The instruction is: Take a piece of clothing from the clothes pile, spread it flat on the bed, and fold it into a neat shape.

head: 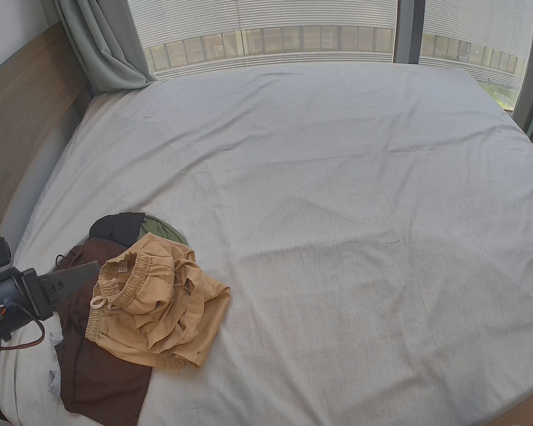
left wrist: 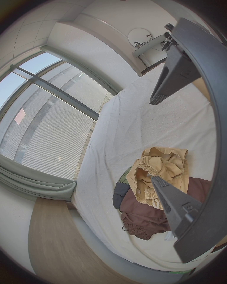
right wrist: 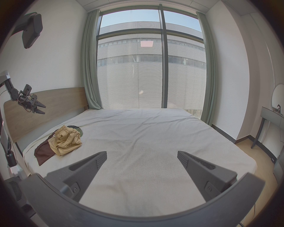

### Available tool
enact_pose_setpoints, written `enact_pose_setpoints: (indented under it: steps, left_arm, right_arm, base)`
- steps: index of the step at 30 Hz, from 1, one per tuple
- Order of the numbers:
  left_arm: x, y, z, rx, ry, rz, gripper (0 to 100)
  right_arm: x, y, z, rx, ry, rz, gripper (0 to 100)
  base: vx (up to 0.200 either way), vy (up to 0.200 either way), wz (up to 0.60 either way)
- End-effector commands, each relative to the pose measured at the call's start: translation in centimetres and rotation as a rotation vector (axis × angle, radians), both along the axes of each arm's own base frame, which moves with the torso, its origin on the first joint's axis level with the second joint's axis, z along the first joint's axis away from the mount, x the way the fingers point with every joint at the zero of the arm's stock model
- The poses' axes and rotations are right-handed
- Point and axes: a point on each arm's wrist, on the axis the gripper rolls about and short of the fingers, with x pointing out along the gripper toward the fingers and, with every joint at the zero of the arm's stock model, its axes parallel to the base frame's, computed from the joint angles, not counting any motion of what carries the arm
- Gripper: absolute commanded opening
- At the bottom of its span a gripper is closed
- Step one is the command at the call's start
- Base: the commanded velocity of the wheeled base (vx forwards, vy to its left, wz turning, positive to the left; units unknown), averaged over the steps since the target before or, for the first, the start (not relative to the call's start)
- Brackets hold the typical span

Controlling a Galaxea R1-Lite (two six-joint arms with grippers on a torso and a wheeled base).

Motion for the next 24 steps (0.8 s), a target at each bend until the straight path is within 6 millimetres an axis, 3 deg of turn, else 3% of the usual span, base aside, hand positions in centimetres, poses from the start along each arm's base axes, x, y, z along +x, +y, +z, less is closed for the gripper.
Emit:
enact_pose_setpoints:
  steps: [1,11,24]
  left_arm:
    - [2.4,0.1,-0.7,-0.015,0.038,-0.032,100]
    - [6.7,0.3,-2.6,0.009,0.064,-0.045,100]
    - [10.4,0.5,-4.2,0.034,0.107,-0.06,100]
  right_arm:
    - [0.0,0.0,-0.5,0.0,0.0,0.0,100]
    - [0.0,0.0,-0.5,0.0,0.0,0.0,100]
    - [0.0,0.0,-0.5,0.0,0.0,0.0,100]
  base:
    - [0.0,0.0,0.0]
    - [0.0,0.0,0.0]
    - [0.0,0.0,0.0]
